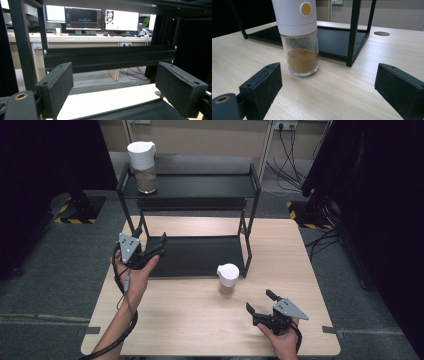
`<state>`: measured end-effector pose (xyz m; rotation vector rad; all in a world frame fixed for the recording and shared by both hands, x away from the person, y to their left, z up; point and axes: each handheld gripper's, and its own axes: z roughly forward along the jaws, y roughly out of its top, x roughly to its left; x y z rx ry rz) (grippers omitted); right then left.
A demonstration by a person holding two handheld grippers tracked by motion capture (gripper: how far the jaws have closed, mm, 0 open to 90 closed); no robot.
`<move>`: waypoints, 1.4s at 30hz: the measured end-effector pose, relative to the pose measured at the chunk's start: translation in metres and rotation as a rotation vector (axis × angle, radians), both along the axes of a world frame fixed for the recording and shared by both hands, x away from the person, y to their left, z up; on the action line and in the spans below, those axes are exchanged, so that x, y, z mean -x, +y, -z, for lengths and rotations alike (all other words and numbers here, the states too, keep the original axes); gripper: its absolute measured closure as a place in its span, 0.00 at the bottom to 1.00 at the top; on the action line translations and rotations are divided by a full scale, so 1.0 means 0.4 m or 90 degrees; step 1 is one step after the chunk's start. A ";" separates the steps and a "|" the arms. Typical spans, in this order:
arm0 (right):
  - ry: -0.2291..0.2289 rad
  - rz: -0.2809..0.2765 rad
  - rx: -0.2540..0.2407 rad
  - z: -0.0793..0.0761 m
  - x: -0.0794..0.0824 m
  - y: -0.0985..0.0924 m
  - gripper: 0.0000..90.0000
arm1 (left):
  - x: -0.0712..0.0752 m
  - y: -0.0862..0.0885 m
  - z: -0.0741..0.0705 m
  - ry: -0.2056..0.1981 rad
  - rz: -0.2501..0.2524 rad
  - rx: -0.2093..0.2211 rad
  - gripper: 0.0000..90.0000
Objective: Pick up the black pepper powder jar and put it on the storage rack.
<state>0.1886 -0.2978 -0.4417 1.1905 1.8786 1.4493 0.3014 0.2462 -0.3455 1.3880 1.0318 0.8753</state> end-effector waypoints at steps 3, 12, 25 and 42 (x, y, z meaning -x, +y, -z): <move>0.000 0.000 0.001 0.000 0.000 0.001 0.09 | 0.011 0.003 0.015 0.005 0.001 0.004 0.16; -0.001 0.000 0.001 0.000 0.000 0.001 0.09 | 0.041 0.013 0.062 0.022 0.008 0.004 0.16; -0.002 0.000 0.002 0.000 0.000 0.001 0.09 | 0.084 0.019 0.137 0.054 0.013 0.006 0.16; -0.003 0.000 0.003 0.000 0.001 0.002 0.09 | 0.125 0.030 0.213 0.089 0.012 0.021 0.16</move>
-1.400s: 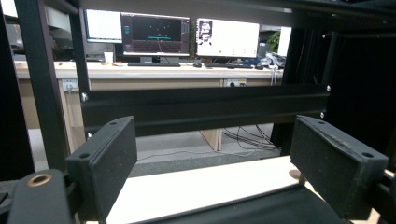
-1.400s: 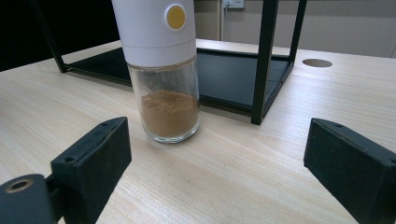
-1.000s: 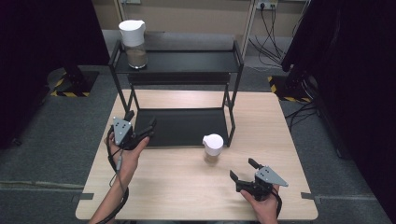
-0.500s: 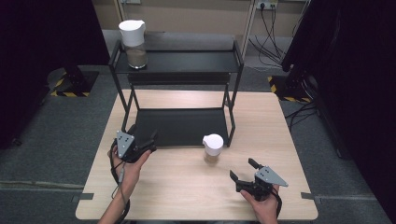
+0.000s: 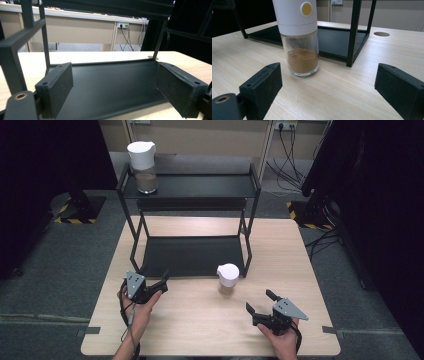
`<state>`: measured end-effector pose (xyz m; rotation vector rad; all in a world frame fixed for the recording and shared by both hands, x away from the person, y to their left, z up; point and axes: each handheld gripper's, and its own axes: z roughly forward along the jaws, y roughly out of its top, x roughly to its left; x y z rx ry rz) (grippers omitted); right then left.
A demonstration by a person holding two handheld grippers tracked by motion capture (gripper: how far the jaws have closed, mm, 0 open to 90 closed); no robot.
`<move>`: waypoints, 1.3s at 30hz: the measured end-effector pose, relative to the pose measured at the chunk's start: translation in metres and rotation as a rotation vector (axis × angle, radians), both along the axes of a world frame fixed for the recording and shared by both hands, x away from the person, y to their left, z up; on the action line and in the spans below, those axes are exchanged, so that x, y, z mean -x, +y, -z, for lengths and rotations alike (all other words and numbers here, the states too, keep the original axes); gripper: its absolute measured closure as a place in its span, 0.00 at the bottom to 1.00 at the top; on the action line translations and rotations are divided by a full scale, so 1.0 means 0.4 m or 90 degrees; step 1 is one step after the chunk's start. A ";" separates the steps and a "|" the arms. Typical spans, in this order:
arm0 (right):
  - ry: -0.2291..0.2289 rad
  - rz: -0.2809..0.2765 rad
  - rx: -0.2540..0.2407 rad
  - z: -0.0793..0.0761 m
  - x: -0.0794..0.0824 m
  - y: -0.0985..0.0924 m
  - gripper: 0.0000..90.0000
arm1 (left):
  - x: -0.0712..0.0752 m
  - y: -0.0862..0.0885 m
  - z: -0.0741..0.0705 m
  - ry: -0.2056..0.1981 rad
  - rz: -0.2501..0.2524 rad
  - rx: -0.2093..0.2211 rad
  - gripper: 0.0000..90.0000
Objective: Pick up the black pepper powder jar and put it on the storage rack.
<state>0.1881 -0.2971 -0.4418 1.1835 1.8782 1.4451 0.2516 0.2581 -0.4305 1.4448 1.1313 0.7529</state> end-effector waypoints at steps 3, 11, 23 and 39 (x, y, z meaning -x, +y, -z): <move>0.000 0.000 0.000 0.000 0.000 0.000 0.09 | 0.001 0.004 0.009 0.010 -0.002 -0.004 0.15; 0.001 -0.002 0.000 0.000 -0.001 -0.001 0.09 | 0.006 0.010 0.028 0.025 -0.006 0.002 0.15; 0.000 -0.002 0.000 0.000 -0.001 -0.001 0.09 | 0.005 0.011 0.052 0.044 0.010 0.008 0.15; 0.001 -0.002 -0.002 0.000 -0.002 -0.002 0.08 | 0.003 0.010 0.049 0.048 0.019 0.001 0.13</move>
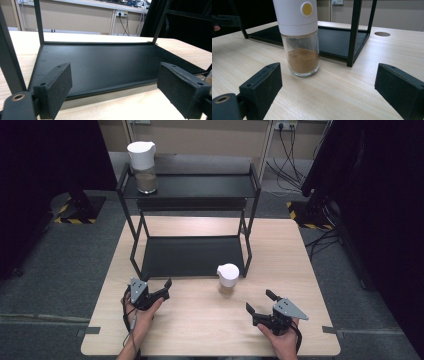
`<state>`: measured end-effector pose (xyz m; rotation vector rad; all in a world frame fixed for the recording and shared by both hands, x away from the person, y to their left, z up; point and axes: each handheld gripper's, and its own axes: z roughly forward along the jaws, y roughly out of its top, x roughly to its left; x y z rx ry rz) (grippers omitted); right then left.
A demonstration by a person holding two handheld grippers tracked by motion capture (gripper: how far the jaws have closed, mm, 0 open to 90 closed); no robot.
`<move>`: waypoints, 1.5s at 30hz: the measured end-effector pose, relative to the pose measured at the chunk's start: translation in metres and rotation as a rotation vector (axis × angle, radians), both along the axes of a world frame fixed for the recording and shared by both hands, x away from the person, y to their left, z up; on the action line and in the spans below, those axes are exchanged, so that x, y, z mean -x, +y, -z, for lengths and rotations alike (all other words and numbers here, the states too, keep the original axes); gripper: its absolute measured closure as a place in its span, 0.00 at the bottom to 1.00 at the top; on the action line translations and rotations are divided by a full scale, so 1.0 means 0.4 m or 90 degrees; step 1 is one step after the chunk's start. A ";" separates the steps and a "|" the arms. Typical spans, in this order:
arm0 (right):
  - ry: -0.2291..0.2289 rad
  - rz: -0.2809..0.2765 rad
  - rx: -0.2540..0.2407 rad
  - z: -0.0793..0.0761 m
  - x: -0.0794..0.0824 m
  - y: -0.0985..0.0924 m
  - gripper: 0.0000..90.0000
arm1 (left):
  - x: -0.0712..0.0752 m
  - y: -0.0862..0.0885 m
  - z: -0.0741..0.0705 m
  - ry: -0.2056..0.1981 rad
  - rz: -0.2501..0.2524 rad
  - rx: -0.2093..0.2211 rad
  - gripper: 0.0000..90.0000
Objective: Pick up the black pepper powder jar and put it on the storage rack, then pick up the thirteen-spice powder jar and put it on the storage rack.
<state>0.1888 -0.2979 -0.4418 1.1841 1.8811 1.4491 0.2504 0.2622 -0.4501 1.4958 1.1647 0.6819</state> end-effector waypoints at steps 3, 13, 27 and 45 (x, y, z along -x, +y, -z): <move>0.003 0.001 0.000 -0.002 0.000 0.001 0.08 | -0.001 0.000 -0.001 0.001 0.001 -0.002 0.13; -0.009 -0.023 -0.029 -0.002 -0.028 0.006 0.06 | -0.001 -0.001 -0.001 0.003 -0.002 0.001 0.13; -0.015 -0.063 -0.016 -0.021 -0.127 0.108 0.07 | -0.003 -0.002 -0.003 0.005 0.000 -0.002 0.13; -0.008 -0.078 0.013 -0.010 -0.209 0.152 0.25 | -0.003 -0.002 -0.003 0.005 0.001 -0.003 0.13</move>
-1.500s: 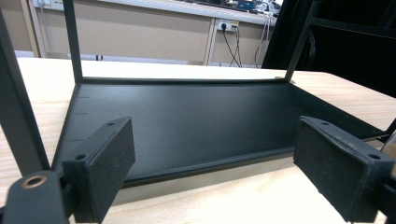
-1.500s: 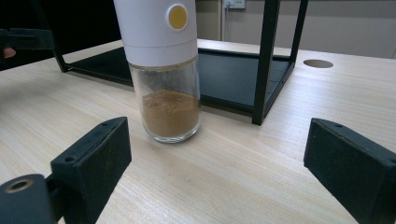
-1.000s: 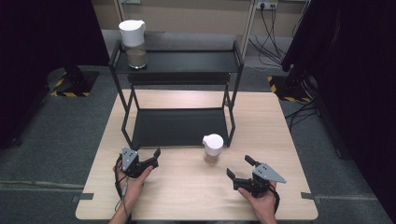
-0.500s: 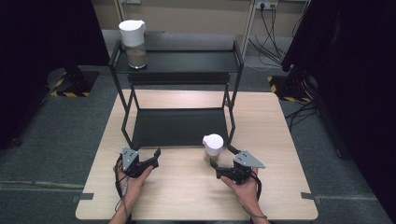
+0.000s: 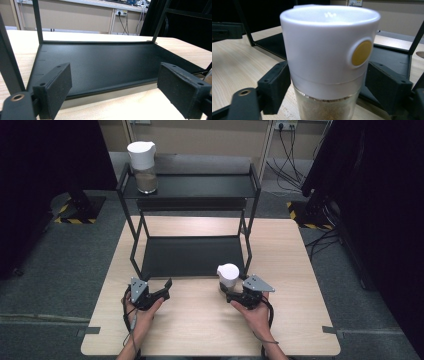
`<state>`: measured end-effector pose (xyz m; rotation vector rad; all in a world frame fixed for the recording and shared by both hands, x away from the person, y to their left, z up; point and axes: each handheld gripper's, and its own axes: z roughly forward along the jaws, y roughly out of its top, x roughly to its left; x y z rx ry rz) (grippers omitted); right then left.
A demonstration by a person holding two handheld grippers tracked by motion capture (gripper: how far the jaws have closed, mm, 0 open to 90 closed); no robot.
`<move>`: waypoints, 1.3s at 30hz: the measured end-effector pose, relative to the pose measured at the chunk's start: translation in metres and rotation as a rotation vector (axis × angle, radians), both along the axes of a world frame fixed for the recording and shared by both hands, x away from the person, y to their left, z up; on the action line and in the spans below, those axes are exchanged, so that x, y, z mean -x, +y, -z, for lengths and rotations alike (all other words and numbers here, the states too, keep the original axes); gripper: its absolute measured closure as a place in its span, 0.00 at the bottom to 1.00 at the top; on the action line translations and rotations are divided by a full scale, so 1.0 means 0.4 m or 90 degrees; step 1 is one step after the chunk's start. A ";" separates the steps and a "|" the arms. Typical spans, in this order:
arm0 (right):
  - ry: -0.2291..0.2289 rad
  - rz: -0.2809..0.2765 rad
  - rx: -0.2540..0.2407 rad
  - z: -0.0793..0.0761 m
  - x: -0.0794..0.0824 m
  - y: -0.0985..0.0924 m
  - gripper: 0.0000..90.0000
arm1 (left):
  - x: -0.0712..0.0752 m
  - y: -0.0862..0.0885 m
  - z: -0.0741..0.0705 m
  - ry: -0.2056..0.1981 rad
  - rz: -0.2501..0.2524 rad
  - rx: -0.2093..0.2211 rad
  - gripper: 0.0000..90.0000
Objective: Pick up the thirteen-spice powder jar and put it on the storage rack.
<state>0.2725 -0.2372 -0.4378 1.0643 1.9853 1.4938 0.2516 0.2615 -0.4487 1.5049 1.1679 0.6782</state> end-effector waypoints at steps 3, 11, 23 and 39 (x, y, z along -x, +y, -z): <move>0.002 -0.006 0.002 0.006 -0.004 0.000 0.32 | 0.000 0.000 0.000 0.000 0.000 0.000 0.13; -0.001 0.003 0.007 0.003 0.005 0.007 0.34 | 0.000 0.000 0.000 0.000 0.000 0.000 0.13; -0.043 0.025 -0.025 -0.035 0.031 0.000 0.34 | -0.001 0.001 -0.001 0.002 0.002 0.001 0.13; -0.101 0.055 -0.047 -0.124 0.024 -0.003 0.34 | 0.002 -0.003 0.000 -0.003 0.002 -0.006 0.13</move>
